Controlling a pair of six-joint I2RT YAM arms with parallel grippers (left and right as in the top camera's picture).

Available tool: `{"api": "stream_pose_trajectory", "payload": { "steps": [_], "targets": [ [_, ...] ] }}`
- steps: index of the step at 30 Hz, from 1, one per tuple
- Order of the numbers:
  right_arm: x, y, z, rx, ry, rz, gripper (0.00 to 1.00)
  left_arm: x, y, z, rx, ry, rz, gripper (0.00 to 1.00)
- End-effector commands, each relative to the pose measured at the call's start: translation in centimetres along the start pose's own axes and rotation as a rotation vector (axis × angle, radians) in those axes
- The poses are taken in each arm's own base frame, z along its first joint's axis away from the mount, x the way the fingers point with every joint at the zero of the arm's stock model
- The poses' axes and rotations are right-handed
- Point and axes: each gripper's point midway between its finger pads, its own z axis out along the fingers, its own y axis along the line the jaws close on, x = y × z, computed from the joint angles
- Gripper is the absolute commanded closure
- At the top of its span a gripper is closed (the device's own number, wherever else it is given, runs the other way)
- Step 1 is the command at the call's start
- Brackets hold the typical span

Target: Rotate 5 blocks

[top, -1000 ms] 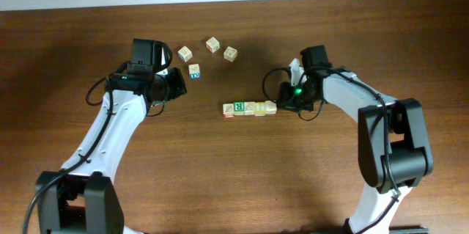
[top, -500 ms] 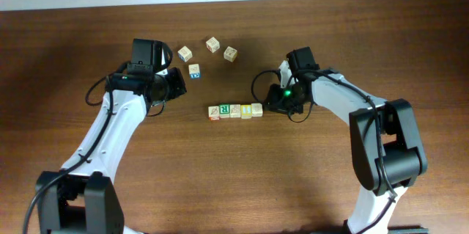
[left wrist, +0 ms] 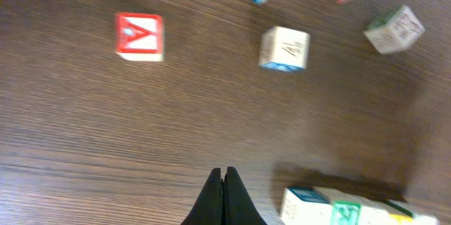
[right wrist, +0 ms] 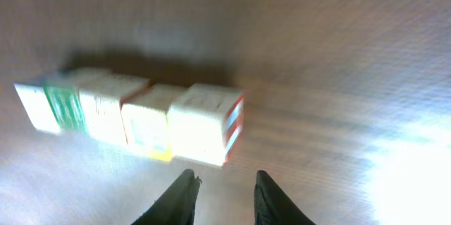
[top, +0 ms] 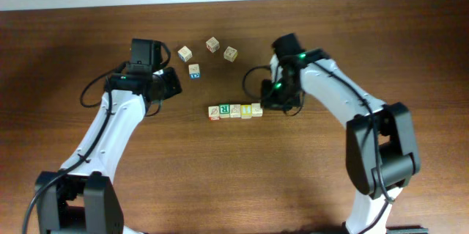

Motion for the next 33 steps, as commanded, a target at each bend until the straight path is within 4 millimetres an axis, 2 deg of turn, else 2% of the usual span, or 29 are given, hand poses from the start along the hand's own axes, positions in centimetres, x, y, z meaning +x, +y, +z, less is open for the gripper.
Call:
{"api": "stream_pose_trajectory", "payload": {
  "steps": [1, 4, 9, 17, 20, 27, 33],
  "targets": [
    [0.6, 0.4, 0.1, 0.143, -0.027, -0.054, 0.76, -1.6, 3.2, 0.0, -0.076, -0.032, -0.065, 1.0],
    [1.2, 0.6, 0.2, 0.183, -0.022, -0.058, 0.77, -2.4, 5.5, -0.1, -0.103, -0.043, -0.116, 1.0],
    [2.3, 1.7, 0.7, 0.206, -0.008, -0.094, 0.77, -3.1, 8.3, -0.3, -0.135, -0.054, -0.175, 0.98],
    [3.0, 2.5, 1.4, 0.298, -0.057, -0.069, 0.76, -3.2, 10.6, -0.6, -0.204, -0.063, -0.204, 0.91],
    [3.0, 2.6, 1.9, 0.305, -0.066, -0.039, 0.71, -3.2, 11.6, -0.8, -0.261, -0.074, -0.203, 0.85],
    [3.0, 2.9, 4.3, 0.31, -0.049, -0.051, 0.71, -3.1, 11.8, -0.8, -0.272, -0.074, -0.202, 0.8],
    [3.0, 2.9, 4.7, 0.311, -0.048, -0.054, 0.71, -3.0, 11.8, -0.8, -0.274, -0.069, -0.202, 0.79]
  ]
}}
